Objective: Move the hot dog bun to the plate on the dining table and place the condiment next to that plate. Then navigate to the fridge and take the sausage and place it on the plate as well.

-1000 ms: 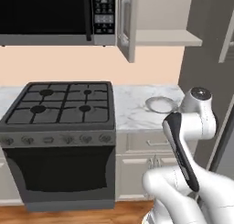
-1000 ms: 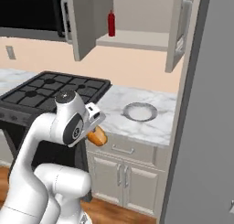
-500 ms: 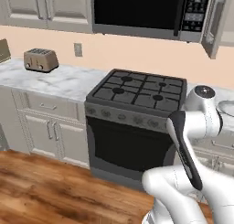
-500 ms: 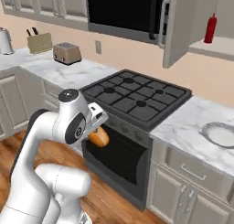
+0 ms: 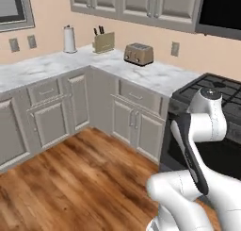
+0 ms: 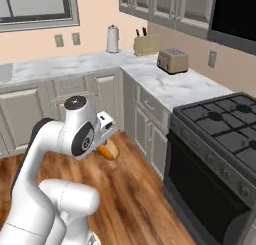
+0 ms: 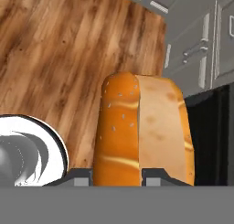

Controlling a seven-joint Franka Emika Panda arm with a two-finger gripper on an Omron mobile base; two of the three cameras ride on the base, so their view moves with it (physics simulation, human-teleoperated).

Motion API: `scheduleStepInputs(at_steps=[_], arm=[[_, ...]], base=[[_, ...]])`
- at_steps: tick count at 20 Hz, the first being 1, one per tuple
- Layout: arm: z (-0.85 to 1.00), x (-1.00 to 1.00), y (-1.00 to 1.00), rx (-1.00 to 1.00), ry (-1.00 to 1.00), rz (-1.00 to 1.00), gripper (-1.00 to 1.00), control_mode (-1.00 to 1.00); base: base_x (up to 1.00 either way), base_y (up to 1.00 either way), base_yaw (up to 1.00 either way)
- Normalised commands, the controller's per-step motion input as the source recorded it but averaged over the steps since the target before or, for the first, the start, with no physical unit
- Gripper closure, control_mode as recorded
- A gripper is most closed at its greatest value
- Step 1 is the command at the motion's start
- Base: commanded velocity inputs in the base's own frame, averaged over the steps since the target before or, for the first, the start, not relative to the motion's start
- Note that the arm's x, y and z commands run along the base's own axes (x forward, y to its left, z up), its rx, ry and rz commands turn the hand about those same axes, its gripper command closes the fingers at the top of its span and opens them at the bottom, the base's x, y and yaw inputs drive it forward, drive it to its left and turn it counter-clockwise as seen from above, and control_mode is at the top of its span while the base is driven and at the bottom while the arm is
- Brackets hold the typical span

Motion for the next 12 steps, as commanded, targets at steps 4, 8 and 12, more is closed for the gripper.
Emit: scheduleStepInputs(at_steps=[4,8,12], arm=[[0.00,0.00,0.00,0.00,0.00,0.00,1.00,1.00],[0.00,0.00,0.00,0.00,0.00,0.00,1.00,1.00],[0.00,0.00,0.00,0.00,0.00,0.00,1.00,1.00]], base=[[-0.11,0.73,0.70],[-0.21,0.58,0.69],[-0.29,0.50,0.64]])
